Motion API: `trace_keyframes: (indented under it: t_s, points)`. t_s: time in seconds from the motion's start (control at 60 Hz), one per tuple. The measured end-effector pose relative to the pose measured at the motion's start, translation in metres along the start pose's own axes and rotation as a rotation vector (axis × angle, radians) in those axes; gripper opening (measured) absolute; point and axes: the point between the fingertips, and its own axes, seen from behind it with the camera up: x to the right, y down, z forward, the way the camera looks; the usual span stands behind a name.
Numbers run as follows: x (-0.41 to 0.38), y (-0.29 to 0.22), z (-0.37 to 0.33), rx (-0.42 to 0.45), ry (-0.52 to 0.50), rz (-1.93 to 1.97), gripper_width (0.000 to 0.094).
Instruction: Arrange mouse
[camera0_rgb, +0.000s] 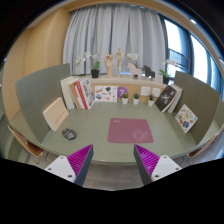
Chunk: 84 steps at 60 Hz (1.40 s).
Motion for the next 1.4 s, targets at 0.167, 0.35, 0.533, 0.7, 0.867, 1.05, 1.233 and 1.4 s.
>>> trace_keyframes:
  t_s: [0.167,0.35,0.533,0.7,0.867,1.05,1.233,1.4]
  points:
    - [-0.117,0.100,0.099,-0.105,-0.090,-0.012,0.0816]
    - [-0.201,0.133,0.159,-0.197,-0.143,-0.036,0.0829]
    - [-0.252,0.132,0.224,-0.244,-0.132,-0.030,0.0831]
    - [-0.272,0.124,0.276,-0.290,-0.104,0.002,0.0831]
    - [-0.271,0.102,0.314,-0.295,-0.057,-0.013,0.0821]
    - [-0.262,0.076,0.350,-0.302,-0.020,-0.016,0.0818]
    - [-0.241,0.057,0.376,-0.311,0.038,0.009,0.0791]
    - [-0.244,0.057,0.380,-0.310,0.025,0.060,0.0698]
